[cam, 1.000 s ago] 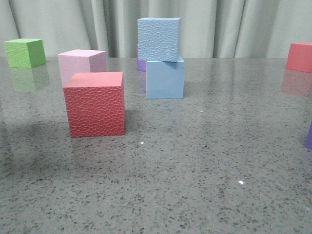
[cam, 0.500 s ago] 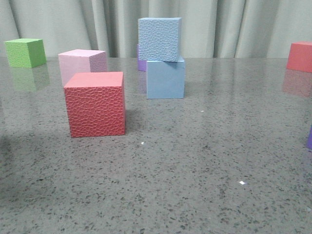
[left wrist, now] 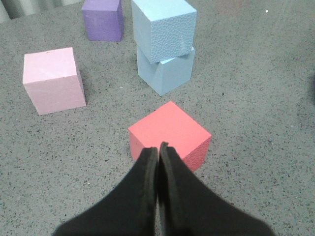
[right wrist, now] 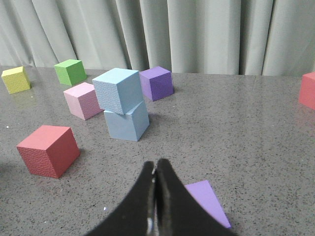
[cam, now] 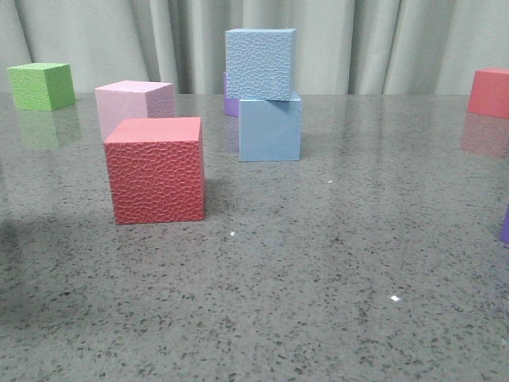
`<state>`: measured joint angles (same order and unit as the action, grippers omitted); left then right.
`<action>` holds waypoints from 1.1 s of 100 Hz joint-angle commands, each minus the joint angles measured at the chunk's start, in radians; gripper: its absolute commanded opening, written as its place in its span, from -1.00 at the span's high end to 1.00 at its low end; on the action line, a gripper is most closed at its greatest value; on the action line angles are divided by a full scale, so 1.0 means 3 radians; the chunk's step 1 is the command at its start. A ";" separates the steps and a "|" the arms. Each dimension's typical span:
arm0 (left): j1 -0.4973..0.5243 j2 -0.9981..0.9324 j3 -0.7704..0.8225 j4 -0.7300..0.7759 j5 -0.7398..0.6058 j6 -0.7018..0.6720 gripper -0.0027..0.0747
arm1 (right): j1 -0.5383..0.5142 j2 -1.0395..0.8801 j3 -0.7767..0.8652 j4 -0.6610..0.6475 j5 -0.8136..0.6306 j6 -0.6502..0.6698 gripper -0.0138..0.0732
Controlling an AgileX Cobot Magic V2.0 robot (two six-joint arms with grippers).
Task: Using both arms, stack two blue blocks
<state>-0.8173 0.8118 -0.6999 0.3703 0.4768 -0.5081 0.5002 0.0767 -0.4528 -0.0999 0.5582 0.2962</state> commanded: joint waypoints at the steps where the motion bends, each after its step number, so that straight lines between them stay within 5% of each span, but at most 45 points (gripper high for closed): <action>1: -0.0028 0.0058 -0.0092 0.0043 -0.0251 0.0004 0.98 | -0.0008 0.0045 -0.0081 -0.0064 -0.0285 -0.0027 0.96; 36: 0.0114 -0.0029 -0.0092 0.0057 -0.0378 0.0085 0.98 | -0.0008 0.0045 -0.0081 -0.0064 -0.0285 -0.0027 0.96; 69: 0.0953 -0.0518 0.0112 -0.0222 -0.0780 0.1075 0.98 | -0.0008 0.0045 -0.0081 -0.0064 -0.0285 -0.0027 0.96; 110: 0.2182 -0.1725 0.1418 -0.1036 -0.1731 0.1804 0.98 | -0.0008 0.0045 -0.0081 -0.0064 -0.0285 -0.0027 0.96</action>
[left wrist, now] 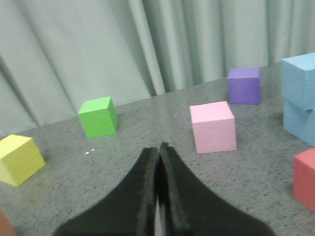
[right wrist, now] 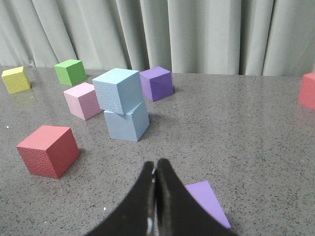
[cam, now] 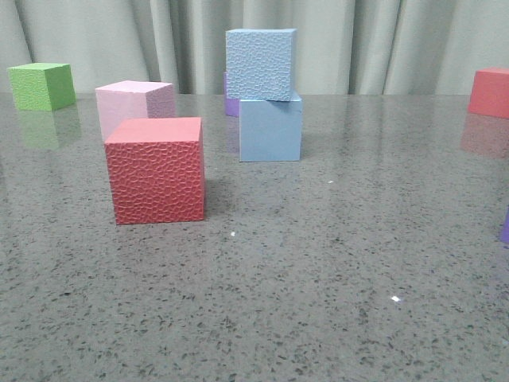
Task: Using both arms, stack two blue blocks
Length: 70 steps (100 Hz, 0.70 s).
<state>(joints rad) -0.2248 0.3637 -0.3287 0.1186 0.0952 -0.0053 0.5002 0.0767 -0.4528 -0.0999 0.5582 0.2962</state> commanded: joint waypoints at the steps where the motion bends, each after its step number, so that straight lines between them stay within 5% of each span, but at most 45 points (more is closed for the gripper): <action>1: 0.0224 -0.0275 0.0204 -0.0197 -0.0470 0.0128 0.98 | -0.0008 0.0045 -0.0081 -0.0064 -0.0285 -0.0027 0.96; 32: 0.0714 -0.1152 0.0917 -0.0415 -0.0490 0.0115 0.98 | -0.0008 0.0045 -0.0081 -0.0064 -0.0285 -0.0027 0.96; 70: 0.0768 -0.1350 0.1188 -0.0534 -0.0358 -0.0048 0.98 | -0.0008 0.0045 -0.0081 -0.0064 -0.0282 -0.0027 0.96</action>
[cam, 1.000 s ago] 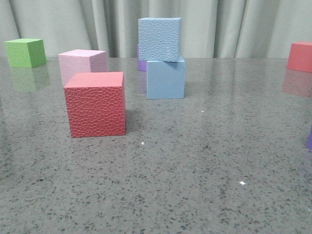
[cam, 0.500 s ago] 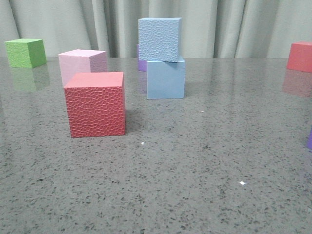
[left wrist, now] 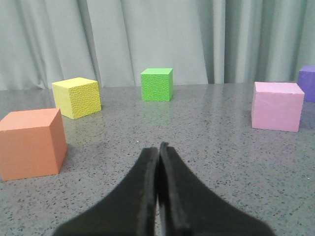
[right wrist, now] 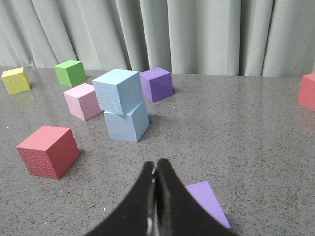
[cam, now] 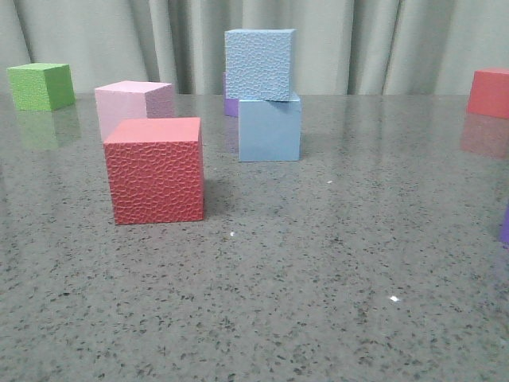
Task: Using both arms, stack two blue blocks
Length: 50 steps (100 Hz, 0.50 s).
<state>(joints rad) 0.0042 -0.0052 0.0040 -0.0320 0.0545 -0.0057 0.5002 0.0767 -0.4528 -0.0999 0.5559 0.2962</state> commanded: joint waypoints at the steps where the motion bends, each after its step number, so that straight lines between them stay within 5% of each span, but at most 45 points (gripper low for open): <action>1: 0.0005 -0.0120 0.0079 -0.0032 -0.0225 -0.0047 0.98 | -0.0008 0.0045 -0.0081 -0.0064 -0.0274 -0.0027 0.96; 50: 0.0005 -0.0120 0.0079 -0.0032 -0.0155 -0.0047 0.98 | -0.0008 0.0045 -0.0081 -0.0064 -0.0274 -0.0027 0.96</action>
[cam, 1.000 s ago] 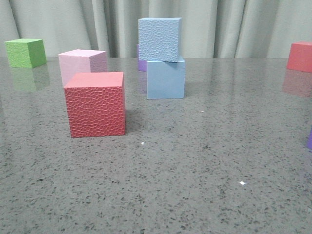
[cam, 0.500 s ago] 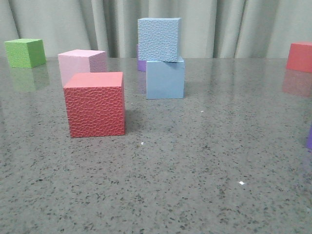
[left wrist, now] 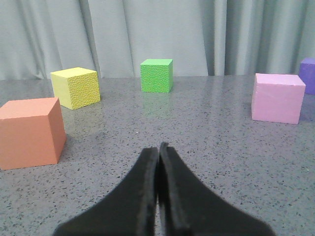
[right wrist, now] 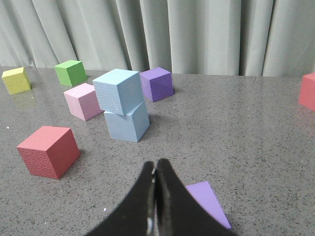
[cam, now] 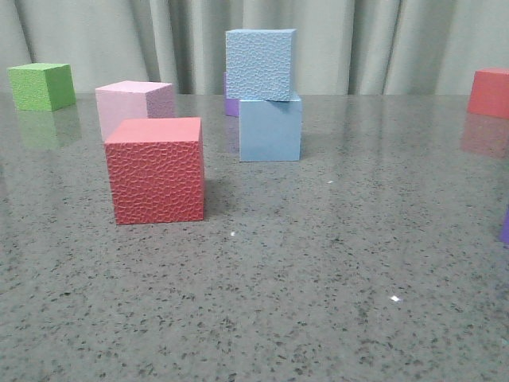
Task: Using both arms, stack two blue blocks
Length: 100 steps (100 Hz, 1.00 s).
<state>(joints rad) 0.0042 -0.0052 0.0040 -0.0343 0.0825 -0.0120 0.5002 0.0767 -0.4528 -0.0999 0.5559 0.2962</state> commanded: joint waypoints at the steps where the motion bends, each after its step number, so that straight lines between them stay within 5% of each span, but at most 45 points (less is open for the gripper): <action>1: 0.0005 -0.0120 0.0079 -0.0025 -0.0249 -0.0026 0.98 | -0.0008 0.0045 -0.0081 -0.0064 -0.0274 -0.0027 0.96; 71: 0.0005 -0.0120 0.0079 -0.0025 -0.0249 -0.0026 0.98 | -0.0065 0.0045 -0.0061 -0.0271 -0.0295 -0.0027 0.96; 100: 0.0005 -0.0120 0.0079 -0.0025 -0.0249 -0.0026 0.98 | -0.0962 0.0045 0.0566 -0.0313 -0.1411 -0.0027 0.96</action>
<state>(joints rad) 0.0042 -0.0052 0.0040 -0.0343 0.0825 -0.0120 0.2857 0.0767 -0.3157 -0.1826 0.3364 0.2962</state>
